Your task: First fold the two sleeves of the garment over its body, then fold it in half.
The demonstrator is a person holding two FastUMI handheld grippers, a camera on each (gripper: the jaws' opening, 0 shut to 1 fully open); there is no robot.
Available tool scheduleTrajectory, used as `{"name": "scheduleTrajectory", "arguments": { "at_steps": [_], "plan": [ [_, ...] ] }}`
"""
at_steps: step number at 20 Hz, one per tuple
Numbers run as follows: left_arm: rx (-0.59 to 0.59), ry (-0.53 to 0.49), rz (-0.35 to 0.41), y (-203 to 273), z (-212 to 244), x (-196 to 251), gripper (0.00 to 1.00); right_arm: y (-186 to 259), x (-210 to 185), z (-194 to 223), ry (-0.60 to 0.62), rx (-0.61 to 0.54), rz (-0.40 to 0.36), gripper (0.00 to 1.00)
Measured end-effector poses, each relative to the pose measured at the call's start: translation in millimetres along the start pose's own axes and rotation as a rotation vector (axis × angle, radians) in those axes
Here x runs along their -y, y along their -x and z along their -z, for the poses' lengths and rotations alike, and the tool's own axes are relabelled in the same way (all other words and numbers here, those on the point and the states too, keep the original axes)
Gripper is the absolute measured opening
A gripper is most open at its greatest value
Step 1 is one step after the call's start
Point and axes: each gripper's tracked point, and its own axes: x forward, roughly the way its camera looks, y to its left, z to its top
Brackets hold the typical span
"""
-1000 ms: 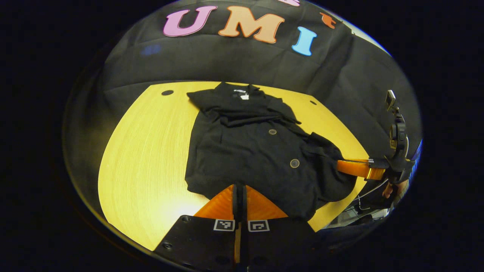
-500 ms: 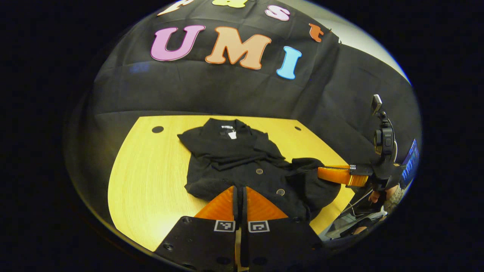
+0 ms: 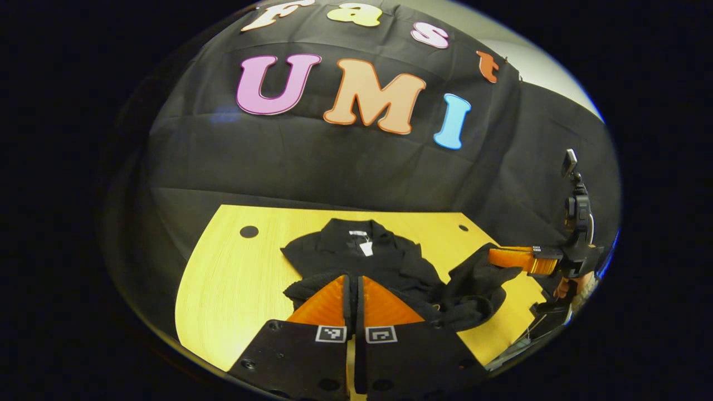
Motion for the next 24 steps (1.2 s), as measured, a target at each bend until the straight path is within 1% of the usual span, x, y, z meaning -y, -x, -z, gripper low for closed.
{"name": "scheduleTrajectory", "arguments": {
  "at_steps": [3, 7, 10, 14, 16, 19, 23, 24],
  "plan": [
    [0.065, 0.098, -0.044, -30.7, -25.2, -13.2, 0.0, -29.7, 13.8, -27.8, 0.01, 0.021, -0.021, 0.02],
    [0.082, 0.139, -0.131, -72.6, -35.4, -44.0, 0.0, -76.1, 35.0, -60.1, -0.012, 0.037, -0.028, 0.02],
    [0.067, 0.192, -0.133, -105.2, -38.2, -49.4, 0.0, -112.9, 53.2, -69.5, -0.024, 0.028, -0.018, 0.02],
    [0.052, 0.218, -0.169, -148.6, -35.0, -66.9, 0.0, -162.6, 64.6, -66.8, -0.019, -0.024, -0.02, 0.02],
    [0.024, 0.231, -0.194, -164.4, -22.1, -76.5, 0.0, -189.0, 70.5, -61.7, -0.041, -0.053, -0.022, 0.02],
    [-0.016, 0.233, -0.217, -188.9, -7.7, -88.5, 0.0, -222.5, 81.9, -51.3, -0.064, -0.098, 0.007, 0.02],
    [-0.051, 0.184, -0.255, -208.5, 4.8, -97.4, 0.0, -248.2, 86.3, -39.5, -0.108, -0.13, 0.017, 0.02],
    [-0.059, 0.18, -0.265, -210.5, 7.5, -97.6, 0.01, -251.7, 86.9, -37.3, -0.118, -0.135, 0.015, 0.0]
  ]
}}
